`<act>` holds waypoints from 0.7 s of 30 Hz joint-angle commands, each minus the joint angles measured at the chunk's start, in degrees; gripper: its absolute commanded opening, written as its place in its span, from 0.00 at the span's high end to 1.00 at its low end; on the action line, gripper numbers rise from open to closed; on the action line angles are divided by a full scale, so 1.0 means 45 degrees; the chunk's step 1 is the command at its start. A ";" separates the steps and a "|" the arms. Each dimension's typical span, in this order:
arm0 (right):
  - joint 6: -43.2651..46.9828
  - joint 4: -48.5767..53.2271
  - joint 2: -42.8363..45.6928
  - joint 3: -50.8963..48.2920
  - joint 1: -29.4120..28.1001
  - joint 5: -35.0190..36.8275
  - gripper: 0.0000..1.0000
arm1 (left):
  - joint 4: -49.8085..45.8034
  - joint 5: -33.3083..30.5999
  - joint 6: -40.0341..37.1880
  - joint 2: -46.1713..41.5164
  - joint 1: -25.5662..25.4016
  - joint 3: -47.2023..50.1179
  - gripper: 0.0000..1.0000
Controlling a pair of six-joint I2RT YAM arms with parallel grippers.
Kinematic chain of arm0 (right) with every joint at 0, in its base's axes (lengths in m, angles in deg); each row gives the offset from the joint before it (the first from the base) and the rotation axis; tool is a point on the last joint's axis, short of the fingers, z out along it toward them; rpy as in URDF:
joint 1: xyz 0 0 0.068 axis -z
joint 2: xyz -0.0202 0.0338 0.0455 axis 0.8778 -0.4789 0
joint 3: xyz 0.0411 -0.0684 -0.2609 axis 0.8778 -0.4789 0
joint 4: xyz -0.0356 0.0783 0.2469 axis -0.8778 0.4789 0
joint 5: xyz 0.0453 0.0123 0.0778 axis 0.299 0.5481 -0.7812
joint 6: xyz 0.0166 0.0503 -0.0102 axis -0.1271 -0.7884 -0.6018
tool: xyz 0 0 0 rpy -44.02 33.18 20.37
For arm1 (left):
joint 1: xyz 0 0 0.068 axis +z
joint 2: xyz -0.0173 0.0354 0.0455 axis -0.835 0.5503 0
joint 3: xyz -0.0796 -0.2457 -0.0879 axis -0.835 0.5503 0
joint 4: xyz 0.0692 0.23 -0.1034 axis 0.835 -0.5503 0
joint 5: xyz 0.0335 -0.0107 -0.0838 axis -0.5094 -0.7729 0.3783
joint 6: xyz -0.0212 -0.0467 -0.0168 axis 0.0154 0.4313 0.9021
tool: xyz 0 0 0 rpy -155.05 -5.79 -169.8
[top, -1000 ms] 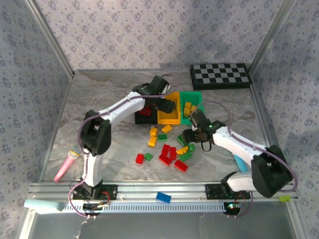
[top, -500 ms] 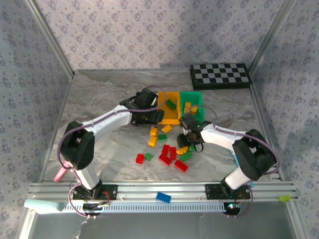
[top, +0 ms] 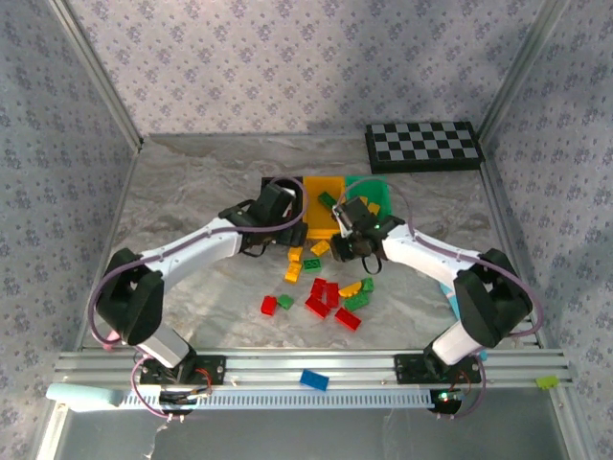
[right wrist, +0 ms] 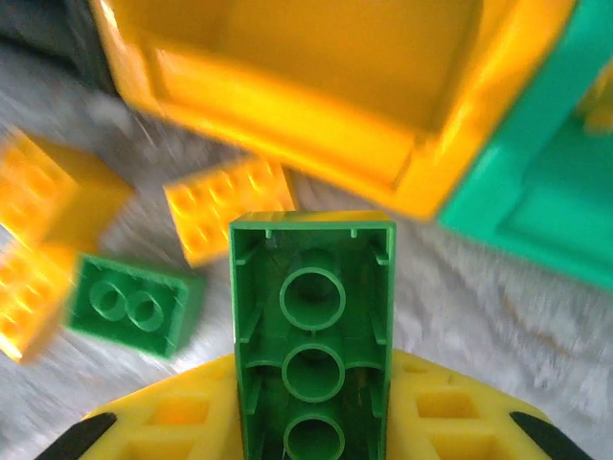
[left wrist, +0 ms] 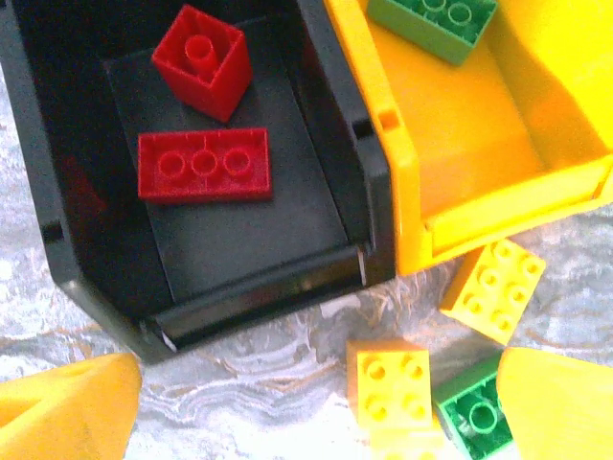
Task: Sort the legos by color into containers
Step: Place the lego in the container.
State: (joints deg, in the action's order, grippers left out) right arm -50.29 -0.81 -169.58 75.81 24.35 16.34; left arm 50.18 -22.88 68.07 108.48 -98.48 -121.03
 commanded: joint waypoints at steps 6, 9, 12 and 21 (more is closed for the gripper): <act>0.0255 -0.0319 -0.2645 0.3805 0.1263 -0.0208 0.68 | 0.0150 0.0053 0.0792 -0.0986 -0.0877 0.1099 0.07; 0.0325 -0.0037 -0.3680 0.5047 0.1463 -0.0247 0.60 | 0.0121 -0.0017 0.0875 -0.0860 -0.1268 0.1191 0.08; 0.0446 0.0274 -0.4109 0.5706 0.1480 -0.0163 0.37 | 0.0180 0.0075 0.1029 -0.0589 -0.1424 0.1273 0.11; 0.0702 0.0067 -0.2657 0.4141 0.1456 0.0141 0.35 | 0.0218 0.0530 0.0908 0.0914 -0.1500 0.0724 0.17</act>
State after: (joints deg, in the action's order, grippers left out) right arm -48.17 -1.62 -185.60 96.84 30.97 16.01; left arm 51.36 -21.53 72.22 110.14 -104.99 -115.72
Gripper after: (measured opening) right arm 0.649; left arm 0.832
